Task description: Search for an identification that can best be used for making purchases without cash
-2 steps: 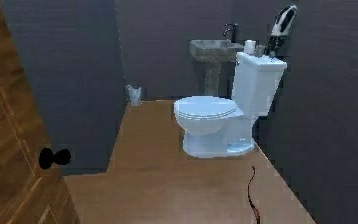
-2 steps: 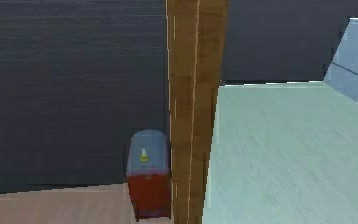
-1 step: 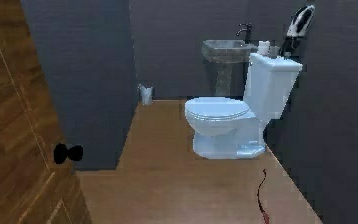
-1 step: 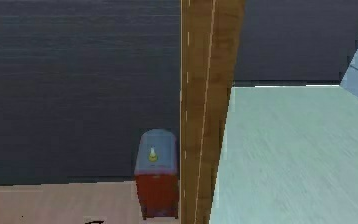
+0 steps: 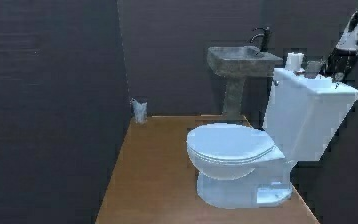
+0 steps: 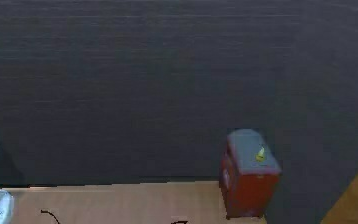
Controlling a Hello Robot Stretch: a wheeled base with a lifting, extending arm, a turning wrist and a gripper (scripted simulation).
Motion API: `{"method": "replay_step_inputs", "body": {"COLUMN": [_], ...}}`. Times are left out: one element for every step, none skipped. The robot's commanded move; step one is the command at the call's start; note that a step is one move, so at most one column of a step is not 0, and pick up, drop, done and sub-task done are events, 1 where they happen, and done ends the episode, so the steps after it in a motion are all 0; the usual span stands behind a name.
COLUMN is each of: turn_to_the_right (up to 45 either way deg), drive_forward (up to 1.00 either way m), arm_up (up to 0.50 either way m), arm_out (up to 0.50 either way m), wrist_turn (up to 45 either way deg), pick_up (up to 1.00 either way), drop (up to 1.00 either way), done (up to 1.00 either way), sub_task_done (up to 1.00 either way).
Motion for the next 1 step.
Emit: {"method": "replay_step_inputs", "body": {"turn_to_the_right": [-30.0], "drive_forward": [0.00], "arm_up": [0.00], "arm_out": [0.00], "wrist_turn": [0.0], "pick_up": [0.00], "drop": [0.00], "done": [0.00], "sub_task_done": [0.00]}}
